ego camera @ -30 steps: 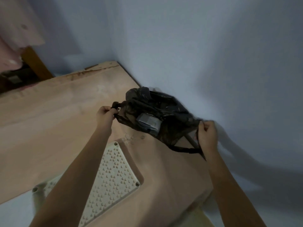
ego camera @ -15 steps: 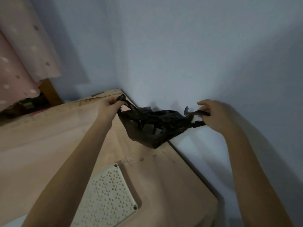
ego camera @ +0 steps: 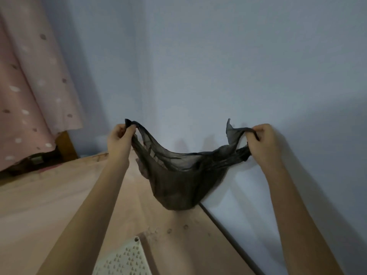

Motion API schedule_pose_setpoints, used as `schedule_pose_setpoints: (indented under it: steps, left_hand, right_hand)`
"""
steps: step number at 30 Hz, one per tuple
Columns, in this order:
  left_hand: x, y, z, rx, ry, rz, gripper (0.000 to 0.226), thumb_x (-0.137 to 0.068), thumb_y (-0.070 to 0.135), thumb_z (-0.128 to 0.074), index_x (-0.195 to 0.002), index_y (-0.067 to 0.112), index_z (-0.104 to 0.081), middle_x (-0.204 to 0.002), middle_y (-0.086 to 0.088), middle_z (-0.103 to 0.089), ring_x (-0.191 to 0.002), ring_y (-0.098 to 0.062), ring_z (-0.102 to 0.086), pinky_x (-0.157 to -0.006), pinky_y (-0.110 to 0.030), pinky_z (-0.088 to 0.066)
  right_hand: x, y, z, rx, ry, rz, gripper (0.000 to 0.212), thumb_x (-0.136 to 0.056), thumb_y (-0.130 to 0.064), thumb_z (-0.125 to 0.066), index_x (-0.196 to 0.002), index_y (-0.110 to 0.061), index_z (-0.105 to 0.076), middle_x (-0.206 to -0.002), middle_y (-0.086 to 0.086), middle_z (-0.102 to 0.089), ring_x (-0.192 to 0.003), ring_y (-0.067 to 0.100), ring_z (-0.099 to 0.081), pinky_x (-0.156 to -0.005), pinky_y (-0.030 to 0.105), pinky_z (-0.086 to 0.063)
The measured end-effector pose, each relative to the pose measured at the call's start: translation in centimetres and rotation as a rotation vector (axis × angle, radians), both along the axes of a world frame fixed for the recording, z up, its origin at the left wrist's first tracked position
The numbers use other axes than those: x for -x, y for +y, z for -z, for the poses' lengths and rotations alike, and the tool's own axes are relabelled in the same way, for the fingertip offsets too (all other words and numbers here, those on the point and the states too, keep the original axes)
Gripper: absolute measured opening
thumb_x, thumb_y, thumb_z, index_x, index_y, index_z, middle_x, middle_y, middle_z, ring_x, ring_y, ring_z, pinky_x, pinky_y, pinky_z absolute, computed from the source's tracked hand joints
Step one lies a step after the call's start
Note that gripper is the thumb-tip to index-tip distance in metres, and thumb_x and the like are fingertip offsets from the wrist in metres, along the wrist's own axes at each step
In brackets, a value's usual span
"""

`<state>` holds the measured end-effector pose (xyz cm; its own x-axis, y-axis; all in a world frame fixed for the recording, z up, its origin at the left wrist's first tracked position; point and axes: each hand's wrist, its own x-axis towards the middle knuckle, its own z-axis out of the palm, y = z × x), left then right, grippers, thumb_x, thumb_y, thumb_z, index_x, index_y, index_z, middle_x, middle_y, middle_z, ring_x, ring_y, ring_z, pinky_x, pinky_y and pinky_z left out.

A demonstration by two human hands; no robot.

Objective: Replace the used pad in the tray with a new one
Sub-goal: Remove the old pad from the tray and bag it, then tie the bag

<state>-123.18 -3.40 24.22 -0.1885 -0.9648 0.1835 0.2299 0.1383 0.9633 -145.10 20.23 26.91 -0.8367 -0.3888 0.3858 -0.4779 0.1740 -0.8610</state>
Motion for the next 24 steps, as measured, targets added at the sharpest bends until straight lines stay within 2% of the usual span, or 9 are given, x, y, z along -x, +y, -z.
schedule_pose_setpoints:
  steps: [2,5,9,13,15,17,19,21,24]
  left_hand:
    - [-0.5,-0.4,-0.5,-0.038,0.036,-0.024,0.02,-0.094,0.017,-0.054,-0.074,0.019,-0.05,-0.076,-0.001,-0.054,-0.07,-0.011,-0.051,-0.065,-0.021,-0.041]
    - [-0.8,-0.6,-0.3,-0.079,0.023,0.046,0.015,-0.095,0.015,-0.047,-0.081,0.015,-0.045,-0.091,-0.007,-0.066,-0.083,-0.016,-0.062,-0.075,-0.025,-0.048]
    - [-1.5,-0.4,0.4,-0.115,-0.024,0.125,0.014,-0.091,0.021,-0.051,-0.089,0.007,-0.049,-0.085,-0.024,-0.063,-0.09,-0.042,-0.066,-0.089,-0.051,-0.052]
    - [-1.8,-1.0,0.0,-0.213,0.115,-0.009,0.015,-0.099,0.017,-0.043,-0.085,0.014,-0.046,-0.067,-0.006,-0.054,-0.053,-0.016,-0.066,-0.067,-0.033,-0.053]
    - [-2.0,-1.4,0.1,-0.241,0.116,-0.028,0.009,-0.1,0.019,-0.042,-0.092,0.014,-0.045,-0.071,-0.003,-0.052,-0.05,-0.01,-0.066,-0.058,-0.026,-0.052]
    - [-2.2,-1.9,0.3,-0.267,0.152,-0.016,0.005,-0.1,0.018,-0.042,-0.098,0.013,-0.044,-0.073,-0.003,-0.051,-0.051,-0.01,-0.066,-0.057,-0.025,-0.052]
    - [-2.2,-2.0,0.3,-0.293,0.198,-0.007,0.004,-0.1,0.016,-0.043,-0.102,0.013,-0.043,-0.075,-0.003,-0.053,-0.055,-0.014,-0.065,-0.063,-0.027,-0.051]
    - [-2.2,-1.7,0.1,-0.291,0.226,0.007,0.002,-0.099,0.014,-0.044,-0.099,0.013,-0.045,-0.078,-0.004,-0.054,-0.06,-0.015,-0.064,-0.067,-0.028,-0.052]
    - [-1.8,-1.3,0.3,-0.273,0.257,0.07,0.014,-0.097,0.012,-0.048,-0.083,0.012,-0.05,-0.08,-0.009,-0.06,-0.065,-0.02,-0.069,-0.079,-0.037,-0.053]
  right_hand:
    - [0.1,-0.2,-0.4,0.059,-0.129,-0.038,0.013,-0.088,-0.01,-0.056,-0.084,-0.022,-0.05,-0.09,0.005,-0.06,-0.084,0.024,-0.058,-0.08,0.041,-0.052]
    - [0.0,0.0,-0.4,-0.071,-0.079,-0.165,0.024,-0.083,-0.007,-0.063,-0.083,-0.03,-0.054,-0.088,-0.007,-0.063,-0.089,0.018,-0.061,-0.084,0.035,-0.05]
    - [-0.7,0.2,-0.9,-0.184,0.003,-0.29,0.024,-0.084,-0.001,-0.062,-0.077,-0.024,-0.066,-0.076,-0.003,-0.069,-0.076,0.02,-0.067,-0.082,0.033,-0.053]
    - [0.2,-0.2,-1.3,-0.133,0.099,-0.121,0.013,-0.086,-0.012,-0.06,-0.074,-0.014,-0.063,-0.071,0.004,-0.069,-0.072,0.025,-0.068,-0.077,0.045,-0.056]
    - [0.5,-0.6,-1.4,-0.092,0.086,-0.057,0.02,-0.086,-0.017,-0.055,-0.068,-0.008,-0.054,-0.066,0.007,-0.065,-0.064,0.027,-0.063,-0.07,0.042,-0.055]
    - [0.6,-1.2,-1.4,-0.091,0.074,-0.03,0.027,-0.085,-0.02,-0.051,-0.064,-0.005,-0.044,-0.061,0.008,-0.05,-0.06,0.025,-0.047,-0.063,0.035,-0.042]
    - [0.8,-1.8,-1.3,0.055,-0.099,-0.056,0.024,-0.084,-0.019,-0.05,-0.065,-0.006,-0.047,-0.067,0.006,-0.044,-0.067,0.019,-0.043,-0.064,0.033,-0.036]
    - [1.1,-2.2,-1.4,0.299,-0.386,-0.177,0.016,-0.084,-0.017,-0.048,-0.072,-0.01,-0.056,-0.076,0.004,-0.053,-0.079,0.018,-0.051,-0.068,0.03,-0.043]
    - [1.2,-2.8,-0.8,0.414,-0.592,-0.401,0.029,-0.089,-0.02,-0.037,-0.088,-0.002,-0.06,-0.09,0.014,-0.065,-0.087,0.029,-0.063,-0.073,0.037,-0.049]
